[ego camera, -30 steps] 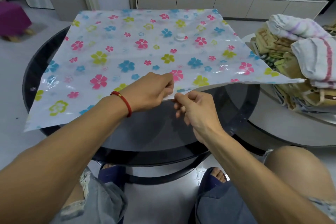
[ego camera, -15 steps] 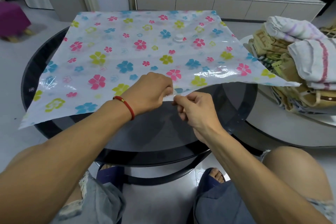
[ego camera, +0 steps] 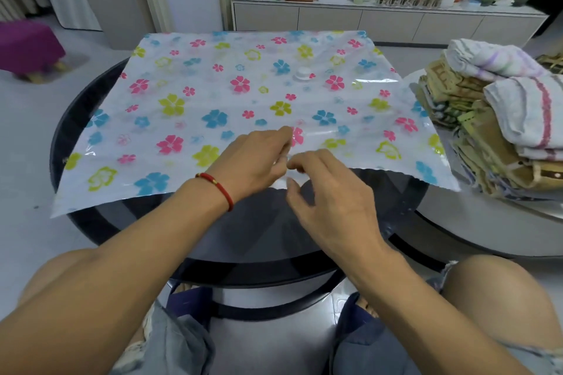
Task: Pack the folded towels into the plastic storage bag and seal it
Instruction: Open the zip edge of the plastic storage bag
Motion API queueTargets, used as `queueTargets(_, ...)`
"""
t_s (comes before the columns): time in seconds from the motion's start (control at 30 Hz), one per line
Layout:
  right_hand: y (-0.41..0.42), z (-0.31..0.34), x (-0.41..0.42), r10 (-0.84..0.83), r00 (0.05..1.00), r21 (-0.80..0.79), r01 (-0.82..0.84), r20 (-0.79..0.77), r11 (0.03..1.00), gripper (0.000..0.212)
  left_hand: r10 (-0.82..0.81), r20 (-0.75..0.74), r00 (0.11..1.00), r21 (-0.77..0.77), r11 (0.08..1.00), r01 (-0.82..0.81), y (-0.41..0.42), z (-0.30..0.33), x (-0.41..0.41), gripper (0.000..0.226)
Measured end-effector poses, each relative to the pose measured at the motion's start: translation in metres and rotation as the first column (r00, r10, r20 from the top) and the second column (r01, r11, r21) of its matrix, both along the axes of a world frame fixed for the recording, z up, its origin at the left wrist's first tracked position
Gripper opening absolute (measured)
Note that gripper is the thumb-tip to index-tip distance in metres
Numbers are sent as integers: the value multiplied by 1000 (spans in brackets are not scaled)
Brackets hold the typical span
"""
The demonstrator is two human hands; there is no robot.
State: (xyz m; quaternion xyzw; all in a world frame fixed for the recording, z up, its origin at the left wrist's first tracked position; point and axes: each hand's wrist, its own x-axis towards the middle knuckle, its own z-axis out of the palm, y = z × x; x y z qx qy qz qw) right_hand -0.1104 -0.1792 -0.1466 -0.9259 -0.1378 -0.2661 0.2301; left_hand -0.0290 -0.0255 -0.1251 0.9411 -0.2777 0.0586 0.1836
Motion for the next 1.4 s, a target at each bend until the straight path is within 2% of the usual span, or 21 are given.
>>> queueTargets(0.03, -2, -1, 1, 21, 998, -50, -23, -57, 998, 22, -4, 16, 1000, -9, 1000, 5, 1, -1, 1, 9)
queueTargets(0.1, -9, -8, 4, -54, 982, -191, 18, -183, 981, 32, -13, 58, 998, -32, 999, 15, 3, -2, 1, 28)
queueTargets(0.13, -12, -12, 4, -96, 977, -252, 45, -191, 967, 34, -17, 75, 997, -40, 999, 20, 3, -2, 1, 35)
queueTargets(0.2, -15, -19, -1, -106, 976, -283, 49, -188, 958, 34, 6, 112, 994, -75, 997, 3, 4, 0, 6, 40)
queueTargets(0.3, -15, -28, -8, -93, 970, -282, 27, -223, 959, 31, 130, 146, 981, -149, 983, -108, 7, 5, 19, 40)
queueTargets(0.37, -16, -34, -10, -52, 978, -318, -16, -202, 948, 31, 150, 211, 966, -95, 987, -132, 7, 8, 25, 47)
queueTargets(0.43, -18, -32, -7, 22, 985, -367, -85, -172, 926, 38, -26, 263, 965, 91, 996, 2, 3, 9, 26, 66)
queueTargets(0.5, -24, -26, -1, 71, 992, -404, -107, -105, 909, 37, -217, 150, 965, 196, 963, 186, -2, 11, 26, 75)
queueTargets(0.57, -32, -21, 7, 68, 997, -449, -74, -29, 890, 42, -211, 33, 977, 174, 964, 202, -5, 13, 27, 69)
queueTargets(0.63, -40, -16, 15, 55, 998, -455, -33, 36, 890, 52, -192, 7, 981, 111, 975, 190, -5, 12, 28, 52)
queueTargets(0.7, -46, -15, 22, 84, 991, -441, -30, 102, 897, 43, -211, -1, 978, 83, 974, 210, -6, 12, 26, 25)
queueTargets(0.73, -47, -15, 26, 101, 985, -434, -31, 140, 901, 35, -219, -2, 976, 82, 973, 218, -8, 13, 25, 18)
queueTargets(0.8, -48, -18, 30, 92, 980, -403, -12, 178, 915, 27, -212, 35, 977, 85, 974, 209, -13, 14, 25, 17)
queueTargets(0.9, -46, -28, 23, 15, 990, -305, 29, 140, 952, 24, -151, 129, 980, 47, 988, 146, -15, 23, 36, 20)
queueTargets(1.0, -45, -38, 9, -16, 999, -172, 24, 46, 985, 17, -49, 118, 992, -60, 997, 57, -12, 37, 51, 51)
queueTargets(1.07, -48, -40, 7, -27, 1000, -109, 28, 12, 994, 11, -77, 107, 991, -40, 996, 82, -12, 43, 56, 66)
queueTargets(1.13, -53, -39, 8, -14, 1000, -67, 16, 19, 998, 7, -166, 107, 980, 34, 986, 163, -10, 43, 55, 68)
queueTargets(1.2, -59, -35, 11, 17, 998, -133, -8, 63, 991, 10, -275, 117, 954, 155, 954, 256, -9, 37, 53, 52)
queueTargets(1.27, -62, -28, 17, 47, 996, -290, -24, 72, 957, 24, -341, 154, 927, 264, 919, 293, -6, 30, 54, 37)
queueTargets(1.33, -67, -20, 23, 39, 998, -395, -17, 47, 918, 42, -346, 197, 917, 278, 917, 287, -4, 28, 55, 37)
queueTargets(1.4, -74, -13, 28, -25, 999, -420, 32, 22, 907, 50, -328, 224, 918, 288, 922, 259, -3, 29, 54, 52)
